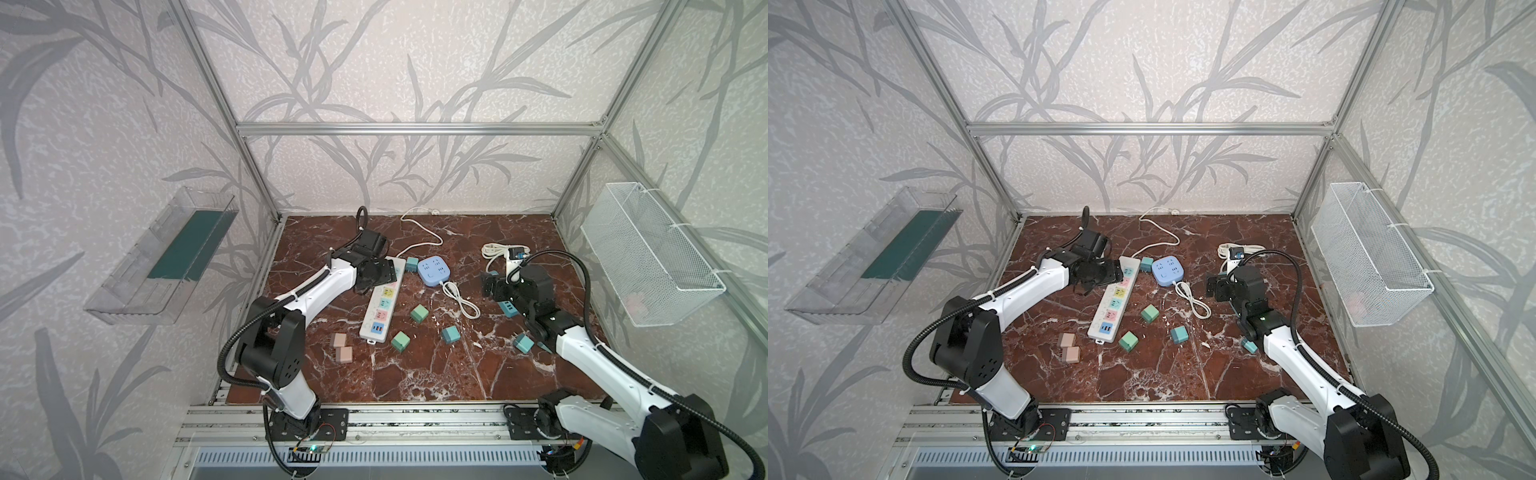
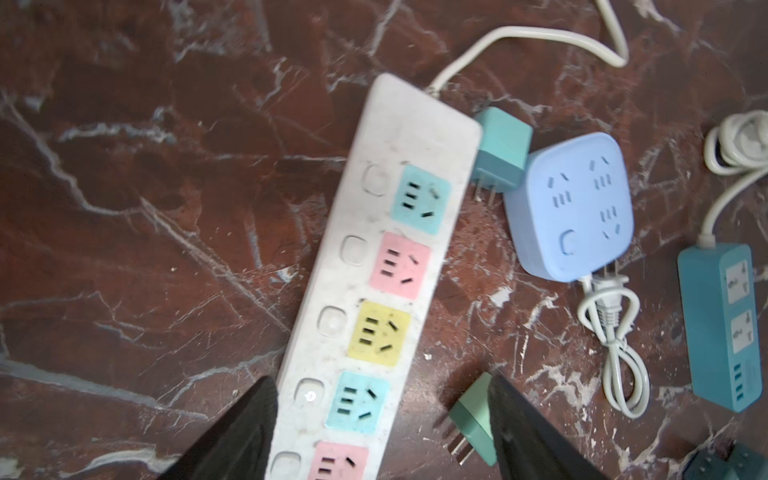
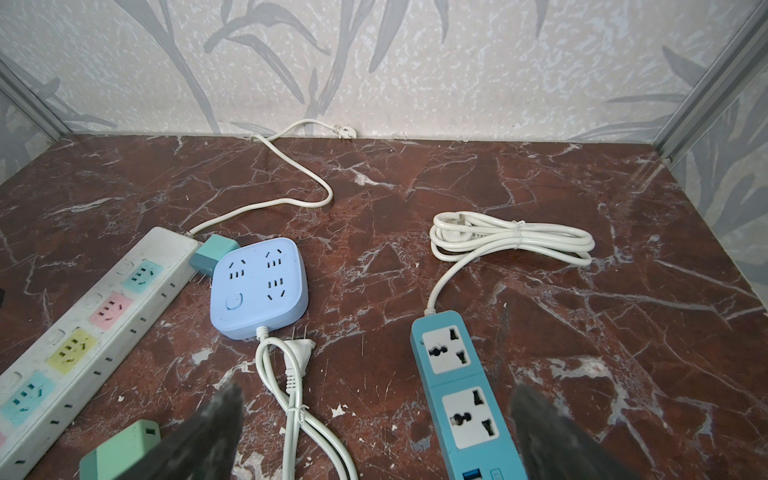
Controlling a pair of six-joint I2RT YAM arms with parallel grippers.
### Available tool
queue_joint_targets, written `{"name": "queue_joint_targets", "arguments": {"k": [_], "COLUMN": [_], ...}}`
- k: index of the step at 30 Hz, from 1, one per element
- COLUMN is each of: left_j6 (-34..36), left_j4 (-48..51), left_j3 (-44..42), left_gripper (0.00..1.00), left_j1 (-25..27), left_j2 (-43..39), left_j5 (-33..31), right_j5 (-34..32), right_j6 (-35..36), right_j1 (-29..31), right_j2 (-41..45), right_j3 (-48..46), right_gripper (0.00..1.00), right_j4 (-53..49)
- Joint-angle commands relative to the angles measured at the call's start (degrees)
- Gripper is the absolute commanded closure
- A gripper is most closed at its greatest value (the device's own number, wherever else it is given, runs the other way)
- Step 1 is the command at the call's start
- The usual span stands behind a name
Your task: Insert the plug
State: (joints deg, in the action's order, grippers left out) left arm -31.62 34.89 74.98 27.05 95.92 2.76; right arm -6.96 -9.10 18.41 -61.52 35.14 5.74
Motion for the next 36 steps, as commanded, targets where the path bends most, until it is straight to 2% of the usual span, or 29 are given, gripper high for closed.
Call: {"name": "queue_joint_targets", "arguments": {"k": [1, 3, 5, 7, 9, 12, 13, 15, 18, 21, 24, 25, 31, 36], "left_j6": [9.6, 14.1, 21.6, 26.2, 29.5, 28.8, 29.4, 29.6, 28.8, 29.7, 30.1, 29.9, 30.0, 30.9], "left_j4": [10.5, 12.2, 11.5, 9.3, 11.1, 18.7, 20.1, 19.3, 16.0, 16.1, 19.6, 20.5, 20.1, 24.1], "left_j3": [3.6, 6.3, 7.5, 7.6, 10.3, 18.4, 20.1, 20.1, 19.7, 21.6, 25.3, 26.1, 27.1, 30.7], "left_gripper": [0.22, 0.22, 0.22, 0.21, 0.22, 0.24, 0.28, 0.27, 0.2, 0.13, 0.09, 0.01, 0.01, 0.01], "left_j1": [5.4, 9.2, 12.1, 14.2, 15.0, 15.1, 15.2, 15.2, 14.0, 10.8, 7.3, 6.1, 1.5, 1.3], "left_j2": [1.5, 2.4, 3.1, 4.6, 7.8, 14.4, 16.3, 17.3, 16.5, 16.8, 19.0, 20.0, 22.5, 28.0], "left_j5": [-8.2, -12.8, -11.3, -13.7, -9.9, -4.9, -3.9, -6.5, -16.7, -22.2, -19.5, -18.1, -7.4, -6.3], "right_j5": [0.0, -3.2, -5.8, -5.0, -4.6, -3.7, -3.3, -2.7, -1.8, -0.8, -0.2, -0.3, -0.9, -1.1], "right_j6": [-2.0, -3.5, -5.4, -6.2, -5.9, -5.6, -5.5, -5.4, -5.2, -5.0, -4.7, -4.5, -5.3, -5.4], "right_j1": [-0.1, -0.2, -0.8, -2.2, -2.5, -2.6, -2.6, -2.6, -2.7, -2.7, -2.7, -2.7, -2.7, -2.7], "right_j2": [-0.9, -0.7, -0.3, -0.1, 0.1, 0.3, 0.2, -0.2, -0.9, -1.1, -1.2, -1.2, -0.4, 1.5], "right_j3": [0.9, -0.4, -0.3, 1.2, 1.9, 1.4, 1.4, 1.7, 2.1, 2.3, 2.3, 2.4, 2.5, 1.7], "right_gripper": [0.13, 0.17, 0.17, 0.17, 0.16, 0.14, 0.14, 0.13, 0.11, 0.06, 0.02, 0.0, 0.01, 0.01], "right_j4": [1.5, 3.3, 1.6, -1.7, -3.4, -2.8, -2.7, -2.7, -3.1, -3.4, -3.3, -3.4, -4.2, -3.9]}}
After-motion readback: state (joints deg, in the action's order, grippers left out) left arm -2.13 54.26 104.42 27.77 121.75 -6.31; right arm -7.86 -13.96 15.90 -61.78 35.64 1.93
